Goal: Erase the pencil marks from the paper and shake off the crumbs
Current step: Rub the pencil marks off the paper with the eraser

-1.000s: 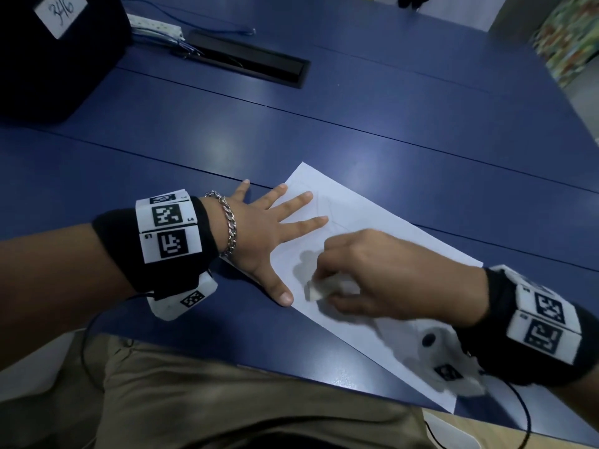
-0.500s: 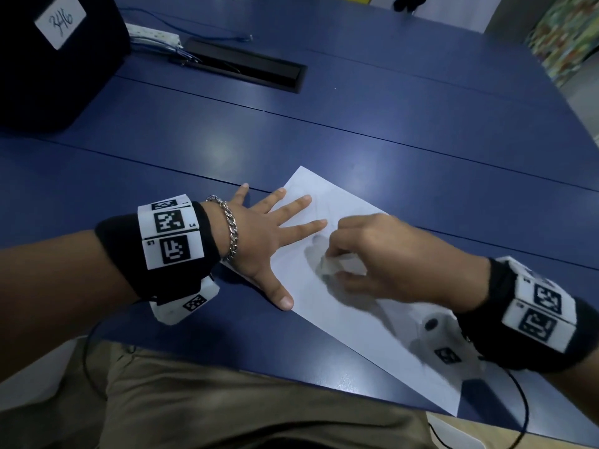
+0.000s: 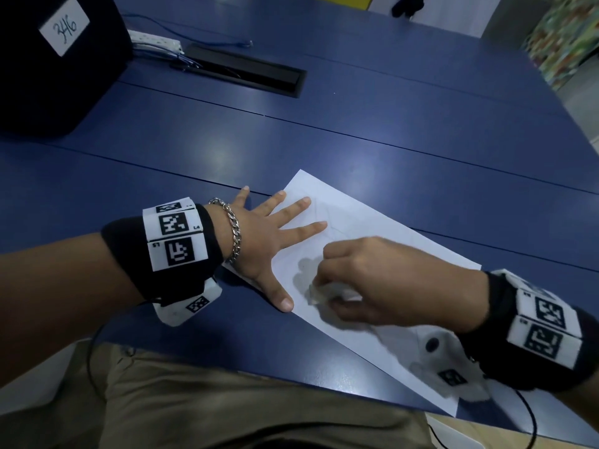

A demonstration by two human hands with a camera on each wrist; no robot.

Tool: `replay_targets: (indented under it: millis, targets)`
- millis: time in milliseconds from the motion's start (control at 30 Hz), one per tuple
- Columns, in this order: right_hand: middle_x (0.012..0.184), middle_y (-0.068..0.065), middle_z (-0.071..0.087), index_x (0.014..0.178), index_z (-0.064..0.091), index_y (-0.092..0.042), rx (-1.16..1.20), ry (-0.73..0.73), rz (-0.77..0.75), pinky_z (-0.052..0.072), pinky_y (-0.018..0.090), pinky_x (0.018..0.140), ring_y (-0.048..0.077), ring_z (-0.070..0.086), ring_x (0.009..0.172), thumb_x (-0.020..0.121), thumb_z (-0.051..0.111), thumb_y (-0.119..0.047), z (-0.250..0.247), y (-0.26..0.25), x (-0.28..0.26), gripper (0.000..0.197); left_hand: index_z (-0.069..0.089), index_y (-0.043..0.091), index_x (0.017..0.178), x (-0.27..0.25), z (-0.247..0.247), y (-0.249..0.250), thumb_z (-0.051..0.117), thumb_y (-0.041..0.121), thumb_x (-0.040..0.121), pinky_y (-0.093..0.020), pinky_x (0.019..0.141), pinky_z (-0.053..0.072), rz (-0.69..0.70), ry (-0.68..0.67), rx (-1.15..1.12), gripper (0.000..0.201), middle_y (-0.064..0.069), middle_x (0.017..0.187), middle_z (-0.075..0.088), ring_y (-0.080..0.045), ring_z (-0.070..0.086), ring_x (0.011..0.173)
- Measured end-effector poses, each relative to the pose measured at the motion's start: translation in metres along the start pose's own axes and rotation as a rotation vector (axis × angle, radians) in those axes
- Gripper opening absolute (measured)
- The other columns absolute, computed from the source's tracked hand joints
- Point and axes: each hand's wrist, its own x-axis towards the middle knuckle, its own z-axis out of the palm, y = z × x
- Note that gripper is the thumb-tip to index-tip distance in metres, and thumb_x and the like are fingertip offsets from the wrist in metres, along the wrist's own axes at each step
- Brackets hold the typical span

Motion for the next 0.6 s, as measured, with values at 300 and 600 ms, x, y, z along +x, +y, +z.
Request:
replay_targets:
  millis: [300, 600]
  targets:
    - [0.093, -0.013, 0.062, 0.111, 0.071, -0.028, 0.001, 0.145, 0.166, 0.055, 0.037, 0.075, 0.014, 0.062, 0.083, 0.090, 0.068, -0.040, -0.007, 0.031, 0.001, 0.025, -0.037, 0.060, 0.146, 0.002, 0.001, -0.002, 0.063, 0.100, 0.055, -0.076, 0.117, -0.013, 0.017, 0.024, -0.005, 0.142, 0.013, 0.159, -0.050, -0.027, -0.040, 0.152]
    - [0.093, -0.017, 0.061, 0.103, 0.067, -0.035, -0.013, 0.076, 0.231, 0.055, 0.035, 0.072, 0.007, 0.058, 0.083, 0.082, 0.058, -0.054, -0.004, 0.022, -0.013, 0.030, -0.025, 0.042, 0.161, -0.008, 0.008, -0.015, 0.054, 0.100, 0.064, -0.062, 0.126, -0.010, 0.111, 0.151, -0.055, 0.138, 0.005, 0.168, -0.037, -0.026, -0.028, 0.157]
